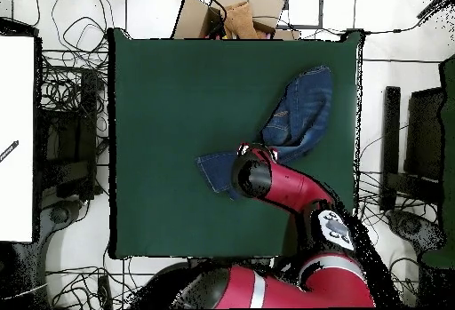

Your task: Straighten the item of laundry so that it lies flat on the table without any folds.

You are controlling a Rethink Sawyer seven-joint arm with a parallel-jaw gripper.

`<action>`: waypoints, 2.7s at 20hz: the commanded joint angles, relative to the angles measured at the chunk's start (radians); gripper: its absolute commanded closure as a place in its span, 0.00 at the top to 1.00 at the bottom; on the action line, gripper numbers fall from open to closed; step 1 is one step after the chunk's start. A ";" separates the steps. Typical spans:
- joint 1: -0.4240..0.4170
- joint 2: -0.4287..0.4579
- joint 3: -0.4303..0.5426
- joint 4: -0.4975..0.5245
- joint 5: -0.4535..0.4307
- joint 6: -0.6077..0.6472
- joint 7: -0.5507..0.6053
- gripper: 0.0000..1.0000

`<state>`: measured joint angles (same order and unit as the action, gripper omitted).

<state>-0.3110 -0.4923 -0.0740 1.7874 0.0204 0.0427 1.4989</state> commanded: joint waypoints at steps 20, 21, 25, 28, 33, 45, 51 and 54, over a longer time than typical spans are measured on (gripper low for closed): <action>0.093 -0.011 0.062 0.171 0.121 -0.092 0.314 0.00; 0.087 -0.011 0.069 0.176 0.120 -0.097 0.315 0.00; 0.076 -0.005 0.071 0.166 0.117 -0.102 0.298 0.00; 0.074 -0.007 0.064 0.158 0.123 -0.086 0.285 0.00; 0.063 -0.007 0.061 0.148 0.130 -0.051 0.270 0.00; 0.066 0.000 0.074 0.162 0.137 -0.062 0.287 1.00; 0.101 0.005 0.068 0.174 0.162 -0.099 0.316 1.00; 0.107 0.009 0.073 0.175 0.170 -0.101 0.314 1.00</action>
<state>-0.2313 -0.4970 -0.0737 1.9066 0.1281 -0.0094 1.5078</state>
